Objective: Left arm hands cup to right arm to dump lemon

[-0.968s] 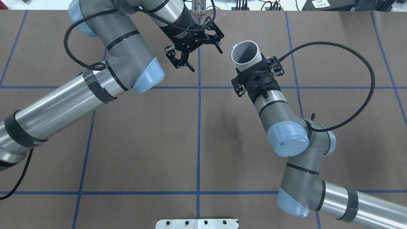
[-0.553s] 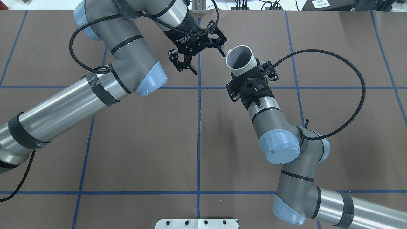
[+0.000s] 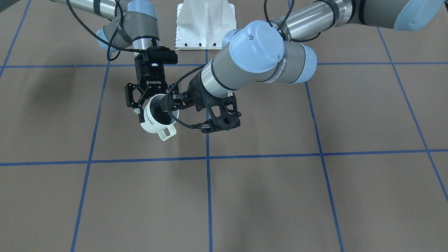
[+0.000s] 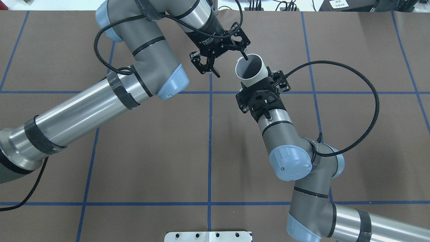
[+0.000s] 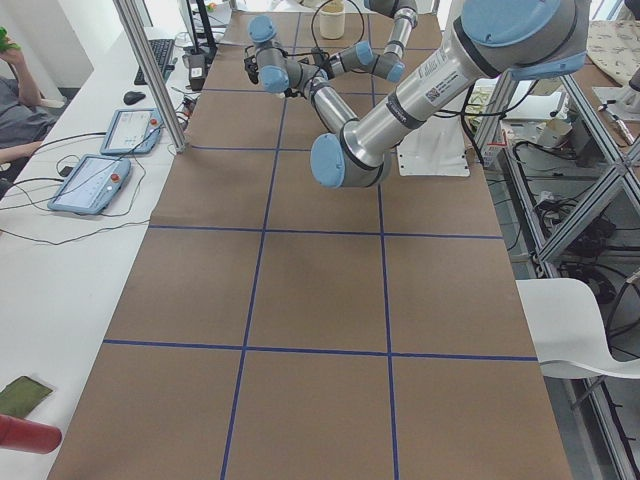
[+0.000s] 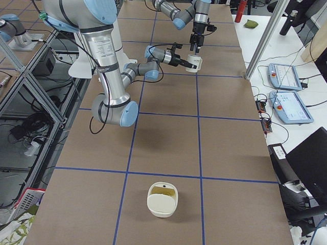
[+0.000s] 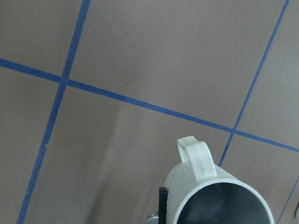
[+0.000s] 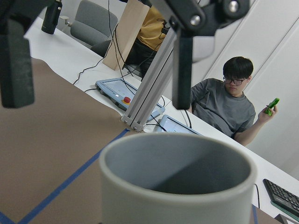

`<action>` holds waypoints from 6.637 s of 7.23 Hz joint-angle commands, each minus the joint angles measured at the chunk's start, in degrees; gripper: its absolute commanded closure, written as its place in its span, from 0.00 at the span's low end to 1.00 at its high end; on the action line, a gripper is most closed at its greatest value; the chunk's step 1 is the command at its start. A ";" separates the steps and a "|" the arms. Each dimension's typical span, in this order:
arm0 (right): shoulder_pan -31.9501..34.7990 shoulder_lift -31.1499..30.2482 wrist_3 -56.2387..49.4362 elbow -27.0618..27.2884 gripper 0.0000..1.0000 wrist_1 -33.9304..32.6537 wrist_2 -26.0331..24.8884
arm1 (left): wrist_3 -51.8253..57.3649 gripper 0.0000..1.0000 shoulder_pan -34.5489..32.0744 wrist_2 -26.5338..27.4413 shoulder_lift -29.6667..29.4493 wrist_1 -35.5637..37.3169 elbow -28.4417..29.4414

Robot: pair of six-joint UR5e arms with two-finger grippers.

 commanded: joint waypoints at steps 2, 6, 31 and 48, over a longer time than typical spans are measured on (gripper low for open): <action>0.05 0.01 0.00 0.00 0.94 0.03 0.06 | 0.07 0.22 1.40 0.07 -0.59 -0.81 1.10; -0.04 0.01 0.00 0.00 0.94 0.03 -0.02 | 0.07 0.49 2.20 0.07 -0.68 -3.02 2.60; 30.22 -1.48 -4.71 -3.32 0.00 -14.80 43.65 | 42.76 1.00 -26.27 11.50 7.85 17.65 3.04; 57.44 -16.16 -29.88 -1.59 0.00 -40.22 88.66 | 63.00 1.00 -17.58 5.08 58.47 23.79 -28.69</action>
